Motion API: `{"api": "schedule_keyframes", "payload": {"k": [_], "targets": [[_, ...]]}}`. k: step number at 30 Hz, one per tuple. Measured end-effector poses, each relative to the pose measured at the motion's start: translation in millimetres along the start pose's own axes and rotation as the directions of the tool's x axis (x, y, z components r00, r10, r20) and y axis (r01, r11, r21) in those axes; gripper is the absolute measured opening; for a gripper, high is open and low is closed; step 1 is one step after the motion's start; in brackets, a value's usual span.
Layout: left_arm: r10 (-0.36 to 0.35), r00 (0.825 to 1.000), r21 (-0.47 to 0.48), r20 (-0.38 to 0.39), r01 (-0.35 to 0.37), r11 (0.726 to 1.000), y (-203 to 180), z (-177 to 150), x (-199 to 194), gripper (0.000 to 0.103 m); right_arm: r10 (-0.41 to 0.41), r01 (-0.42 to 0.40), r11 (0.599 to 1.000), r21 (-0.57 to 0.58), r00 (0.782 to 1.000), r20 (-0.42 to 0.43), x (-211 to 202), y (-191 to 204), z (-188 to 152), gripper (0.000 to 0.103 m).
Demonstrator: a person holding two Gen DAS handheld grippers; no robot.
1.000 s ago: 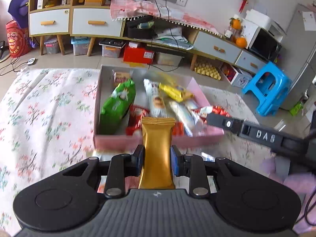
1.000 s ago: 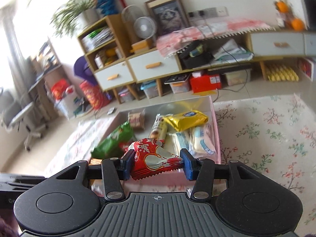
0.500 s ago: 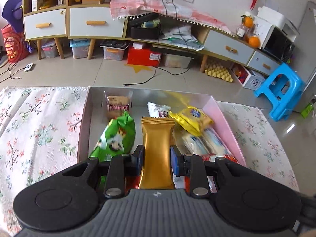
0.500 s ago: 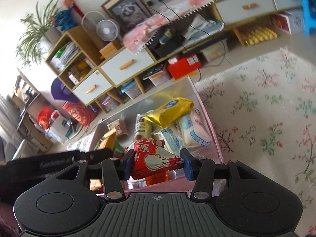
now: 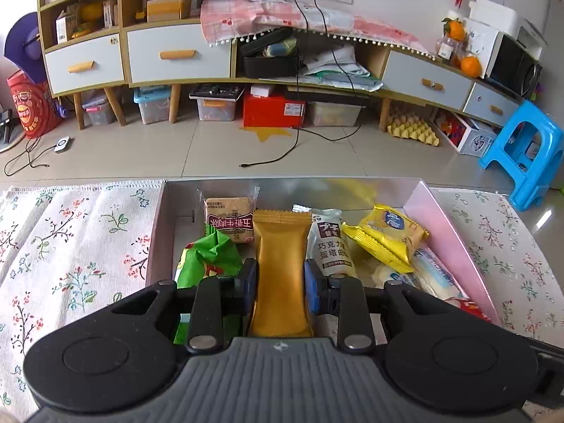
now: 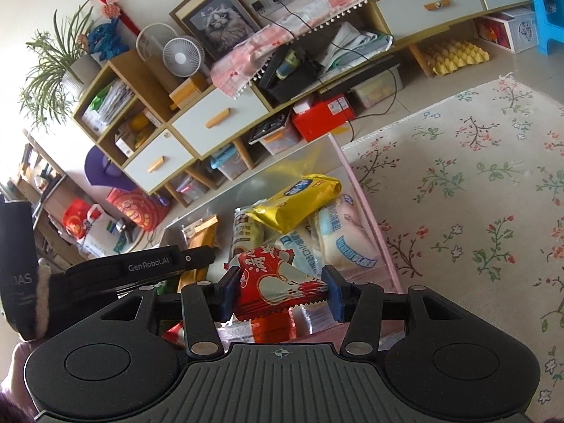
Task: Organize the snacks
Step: 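Carry the gold bar and red candy bag into the pink box and open both tools, then withdraw both tools from the box back over the remaining snacks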
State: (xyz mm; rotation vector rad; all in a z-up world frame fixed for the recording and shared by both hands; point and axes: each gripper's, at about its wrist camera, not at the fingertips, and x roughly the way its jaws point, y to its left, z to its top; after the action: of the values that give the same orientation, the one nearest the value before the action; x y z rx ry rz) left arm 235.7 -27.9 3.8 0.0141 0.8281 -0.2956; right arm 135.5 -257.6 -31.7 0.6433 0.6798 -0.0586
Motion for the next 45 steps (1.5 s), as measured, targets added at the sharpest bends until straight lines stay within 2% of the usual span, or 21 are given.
{"api": "schedule_keyframes", "payload": {"k": [6, 12, 20, 23, 33, 36, 41, 45], "targets": [[0.0, 1.0, 0.039, 0.019, 0.0, 0.999, -4.0, -0.7, -1.3, 0.026, 0.009, -0.009, 1.0, 0.002, 1.0, 0.003, -0.5, -0.2, 1.2, 0.051], [-0.006, 1.0, 0.034, 0.028, 0.005, 0.999, -4.8, 2.3, -1.1, 0.039, 0.028, -0.028, 0.999, 0.025, 1.0, 0.012, -4.4, -0.7, 4.8, 0.064], [-0.016, 0.999, 0.05, 0.041, 0.014, 0.999, -10.1, -1.0, -16.6, 0.06, 0.017, -0.018, 1.0, 0.012, 1.0, 0.02, -12.9, 0.6, 9.9, 0.066], [-0.013, 0.999, 0.042, 0.045, 0.012, 0.999, -9.7, -3.4, -26.2, 0.063, 0.024, -0.024, 1.0, -0.003, 0.999, 0.031, -21.5, 2.3, 11.7, 0.072], [0.0, 0.998, 0.022, 0.056, -0.001, 1.0, -8.9, -16.0, -63.2, 0.078, 0.045, -0.041, 0.996, -0.076, 0.998, 0.046, -56.7, 10.4, 17.8, 0.08], [0.003, 0.998, 0.017, 0.061, -0.005, 1.0, -9.1, -22.5, -73.9, 0.085, 0.041, -0.035, 0.993, -0.114, 0.998, 0.051, -68.1, 13.5, 18.3, 0.089], [0.021, 0.998, 0.025, 0.058, -0.022, 0.999, -11.3, -34.6, -88.1, 0.096, 0.019, -0.011, 0.987, -0.163, 0.999, 0.047, -85.7, 14.3, 14.9, 0.09], [0.041, 0.998, 0.034, 0.05, -0.043, 0.998, -13.9, -43.3, -97.1, 0.098, -0.002, 0.011, 0.98, -0.197, 0.999, 0.047, -98.5, 15.4, 11.2, 0.094]]}}
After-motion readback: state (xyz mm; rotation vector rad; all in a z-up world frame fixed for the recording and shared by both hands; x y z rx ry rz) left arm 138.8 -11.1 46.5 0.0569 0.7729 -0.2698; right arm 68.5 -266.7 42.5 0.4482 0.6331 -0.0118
